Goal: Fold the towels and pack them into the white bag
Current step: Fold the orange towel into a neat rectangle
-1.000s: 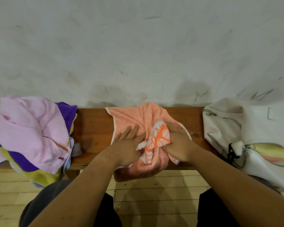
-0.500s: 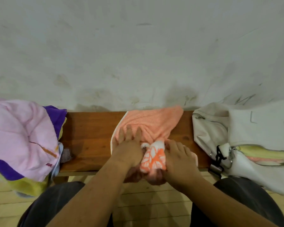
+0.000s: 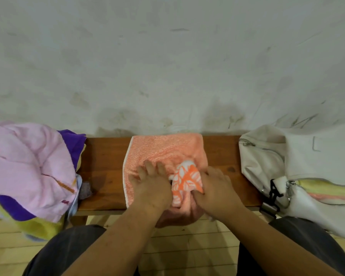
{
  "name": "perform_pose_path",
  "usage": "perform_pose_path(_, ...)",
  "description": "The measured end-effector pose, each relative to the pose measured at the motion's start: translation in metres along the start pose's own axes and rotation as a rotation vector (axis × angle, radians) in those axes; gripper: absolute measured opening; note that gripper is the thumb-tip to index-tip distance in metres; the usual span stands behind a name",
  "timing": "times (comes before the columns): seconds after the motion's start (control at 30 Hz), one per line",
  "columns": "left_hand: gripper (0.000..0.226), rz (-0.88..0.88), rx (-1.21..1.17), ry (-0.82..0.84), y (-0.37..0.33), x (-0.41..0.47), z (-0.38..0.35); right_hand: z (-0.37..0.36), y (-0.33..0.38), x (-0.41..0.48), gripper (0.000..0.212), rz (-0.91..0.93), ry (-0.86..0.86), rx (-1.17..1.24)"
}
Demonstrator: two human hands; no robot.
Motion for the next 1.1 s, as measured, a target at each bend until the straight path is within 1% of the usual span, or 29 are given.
perform_pose_path(0.03,0.098,-0.002,-0.006,0.015,0.001,0.001,-0.001,0.002,0.002,0.0,0.055,0.007,0.008,0.146)
perform_pose_path(0.07,0.098,0.001,-0.014,0.024,0.002,0.0,-0.001,0.006,-0.002,0.002,0.054,-0.071,-0.003,0.295)
perform_pose_path(0.13,0.088,0.008,-0.039,0.029,0.003,0.0,0.0,0.015,-0.019,0.011,0.06,-0.401,-0.087,0.583)
perform_pose_path(0.17,0.083,0.008,-0.044,0.027,0.002,-0.001,0.0,0.014,-0.026,0.015,0.064,-0.595,-0.086,0.718)
perform_pose_path(0.2,0.082,0.006,-0.04,0.026,0.001,-0.001,0.001,0.009,-0.027,0.018,0.066,-0.762,-0.047,0.847)
perform_pose_path(0.27,0.085,0.002,-0.025,0.029,0.0,-0.002,-0.001,-0.003,-0.019,0.026,0.072,-1.003,0.077,1.088)
perform_pose_path(0.3,0.088,0.002,-0.023,0.028,0.001,-0.001,-0.002,-0.006,-0.012,0.028,0.068,-1.085,0.157,1.2)
perform_pose_path(0.33,0.09,0.003,-0.025,0.025,0.001,0.0,-0.002,-0.006,0.0,0.029,0.056,-1.124,0.255,1.299)
perform_pose_path(0.4,0.093,0.005,-0.029,0.03,0.002,0.0,-0.003,0.004,0.024,0.032,0.036,-1.097,0.416,1.455)
perform_pose_path(0.43,0.095,0.006,-0.024,0.038,0.003,0.001,-0.004,0.01,0.031,0.035,0.03,-1.058,0.441,1.514)
perform_pose_path(0.47,0.097,0.005,-0.016,0.046,0.002,0.0,-0.003,0.013,0.033,0.041,0.026,-1.023,0.401,1.553)
perform_pose_path(0.5,0.098,0.003,-0.006,0.052,0.002,0.0,-0.003,0.016,0.031,0.048,0.025,-0.989,0.293,1.571)
perform_pose_path(0.53,0.097,0.002,0.0,0.058,0.001,0.0,-0.002,0.022,0.027,0.056,0.029,-0.916,0.134,1.551)
perform_pose_path(0.57,0.095,0.004,0.0,0.064,0.001,0.0,-0.002,0.031,0.022,0.063,0.036,-0.793,-0.045,1.472)
perform_pose_path(0.6,0.092,0.007,-0.007,0.068,0.001,0.0,-0.002,0.045,0.016,0.068,0.042,-0.602,-0.22,1.305)
perform_pose_path(0.63,0.088,0.012,-0.017,0.068,0.0,0.0,-0.002,0.062,0.017,0.07,0.046,-0.368,-0.351,1.093)
perform_pose_path(0.67,0.086,0.015,-0.029,0.065,0.0,0.001,-0.003,0.072,0.019,0.069,0.053,-0.148,-0.434,0.88)
perform_pose_path(0.7,0.086,0.016,-0.039,0.06,0.0,0.001,-0.004,0.075,0.021,0.066,0.062,0.014,-0.466,0.701)
perform_pose_path(0.73,0.087,0.014,-0.047,0.057,0.0,0.002,-0.005,0.067,0.015,0.062,0.071,0.077,-0.456,0.555)
perform_pose_path(0.77,0.089,0.011,-0.052,0.054,0.0,0.002,-0.005,0.057,0.003,0.058,0.077,0.039,-0.437,0.464)
perform_pose_path(0.8,0.091,0.007,-0.052,0.051,0.0,0.002,-0.007,0.047,-0.014,0.053,0.081,-0.1,-0.408,0.428)
perform_pose_path(0.87,0.095,0.005,-0.044,0.052,0.001,0.002,-0.009,0.029,-0.045,0.037,0.084,-0.511,-0.303,0.49)
perform_pose_path(0.9,0.096,0.005,-0.041,0.053,0.001,0.002,-0.01,0.023,-0.053,0.03,0.085,-0.643,-0.244,0.52)
perform_pose_path(0.93,0.094,0.004,-0.04,0.054,0.002,0.002,-0.009,0.02,-0.056,0.026,0.083,-0.683,-0.19,0.517)
perform_pose_path(0.97,0.091,0.002,-0.041,0.053,0.001,0.002,-0.009,0.022,-0.052,0.025,0.077,-0.65,-0.15,0.512)
perform_pose_path(1.0,0.088,0.0,-0.043,0.05,0.001,0.002,-0.008,0.027,-0.043,0.027,0.064,-0.58,-0.134,0.543)
perform_pose_path(1.03,0.086,0.0,-0.045,0.049,0.001,0.002,-0.008,0.031,-0.031,0.03,0.047,-0.499,-0.098,0.615)
perform_pose_path(1.07,0.085,0.004,-0.047,0.05,0.001,0.002,-0.008,0.03,-0.018,0.032,0.032,-0.418,-0.023,0.674)
perform_pose_path(1.1,0.085,0.011,-0.048,0.054,0.001,0.002,-0.008,0.03,-0.006,0.034,0.024,-0.332,0.066,0.701)
Point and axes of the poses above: each hand's wrist, its own x-axis towards the middle knuckle, its own z-axis out of the back of the hand, y = z × x, the point moved 6 cm from there along x, towards the middle knuckle, and after that the axes turned 15 degrees about -y, right-handed, at the moved point
